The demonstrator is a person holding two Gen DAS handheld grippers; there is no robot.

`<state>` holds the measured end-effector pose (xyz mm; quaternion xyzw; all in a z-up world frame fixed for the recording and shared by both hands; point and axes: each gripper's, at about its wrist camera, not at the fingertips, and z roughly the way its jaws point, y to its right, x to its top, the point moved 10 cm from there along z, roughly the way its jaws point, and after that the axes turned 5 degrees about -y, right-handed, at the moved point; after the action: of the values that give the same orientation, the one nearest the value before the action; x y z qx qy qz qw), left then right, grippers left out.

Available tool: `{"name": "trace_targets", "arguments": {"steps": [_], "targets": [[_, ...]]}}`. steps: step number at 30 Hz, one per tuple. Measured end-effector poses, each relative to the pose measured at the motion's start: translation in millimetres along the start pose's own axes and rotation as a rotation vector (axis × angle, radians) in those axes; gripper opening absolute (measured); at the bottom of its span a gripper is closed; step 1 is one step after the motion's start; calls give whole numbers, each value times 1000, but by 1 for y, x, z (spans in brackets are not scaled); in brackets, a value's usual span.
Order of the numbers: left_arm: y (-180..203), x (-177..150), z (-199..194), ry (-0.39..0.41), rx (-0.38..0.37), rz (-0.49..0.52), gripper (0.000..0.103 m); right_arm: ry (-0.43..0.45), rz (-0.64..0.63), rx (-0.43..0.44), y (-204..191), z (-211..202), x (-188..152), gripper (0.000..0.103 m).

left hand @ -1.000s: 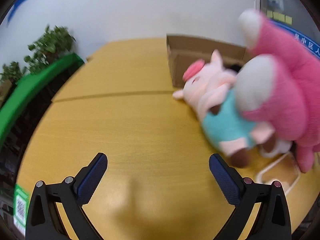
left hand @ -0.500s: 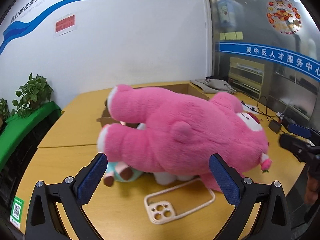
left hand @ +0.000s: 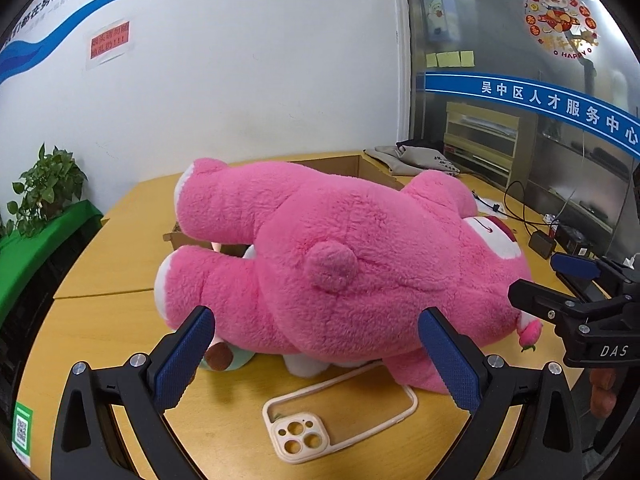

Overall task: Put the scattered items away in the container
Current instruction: 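Move both grippers to the large pink bear lying on the table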

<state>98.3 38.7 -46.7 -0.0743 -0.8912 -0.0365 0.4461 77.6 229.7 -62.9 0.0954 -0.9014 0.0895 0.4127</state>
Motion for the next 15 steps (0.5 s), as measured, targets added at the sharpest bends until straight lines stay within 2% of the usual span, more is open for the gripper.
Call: {"name": "trace_targets", "arguments": {"steps": [8,15], "targets": [[-5,3,18,-22,-29,-40,103,6,12,-20,11,12,5,102],[-14,8,18,10,-53,-93,103,-10,20,4,12,22,10,102]]}}
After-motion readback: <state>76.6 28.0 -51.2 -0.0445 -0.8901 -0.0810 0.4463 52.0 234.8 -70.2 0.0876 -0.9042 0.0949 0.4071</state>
